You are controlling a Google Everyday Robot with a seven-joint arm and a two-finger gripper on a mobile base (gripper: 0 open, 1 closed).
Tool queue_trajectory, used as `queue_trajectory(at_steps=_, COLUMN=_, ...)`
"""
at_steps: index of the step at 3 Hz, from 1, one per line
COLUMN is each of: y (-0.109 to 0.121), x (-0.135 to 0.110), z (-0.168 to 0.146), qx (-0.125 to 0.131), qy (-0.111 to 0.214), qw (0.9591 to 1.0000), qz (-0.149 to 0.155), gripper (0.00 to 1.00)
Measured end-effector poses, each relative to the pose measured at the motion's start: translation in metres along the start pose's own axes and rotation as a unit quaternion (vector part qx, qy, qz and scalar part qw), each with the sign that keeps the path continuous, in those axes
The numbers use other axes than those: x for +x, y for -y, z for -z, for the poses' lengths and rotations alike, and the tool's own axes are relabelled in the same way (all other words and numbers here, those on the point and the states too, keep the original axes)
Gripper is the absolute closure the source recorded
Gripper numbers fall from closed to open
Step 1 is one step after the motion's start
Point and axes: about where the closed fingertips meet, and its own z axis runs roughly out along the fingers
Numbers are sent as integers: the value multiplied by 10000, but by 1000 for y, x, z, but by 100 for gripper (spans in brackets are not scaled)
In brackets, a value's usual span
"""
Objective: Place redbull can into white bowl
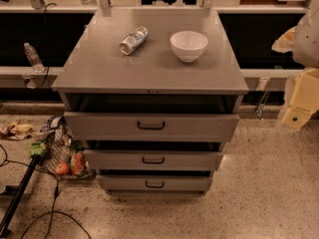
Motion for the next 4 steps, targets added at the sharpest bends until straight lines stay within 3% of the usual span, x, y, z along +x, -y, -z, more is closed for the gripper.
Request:
queue_trajectory(at_steps=1, y=0, x=0, z=0, qx=1, qy=0, qw=10000, qz=0, gripper=0)
queue_trajectory(at_steps=2, y=4, x=-12, z=-1, qx=88, qy=-28, qw=9992, qz=391, gripper=0)
queue_trajectory(at_steps=3, y=30, x=-61, z=-22, qx=171, qy=74, qw=9890, qz=1464, gripper=0)
queue_trajectory(at_steps=4, y=51, x=-138, z=-53, qx=-73, qy=493, qw=9557, qz=2899, gripper=0)
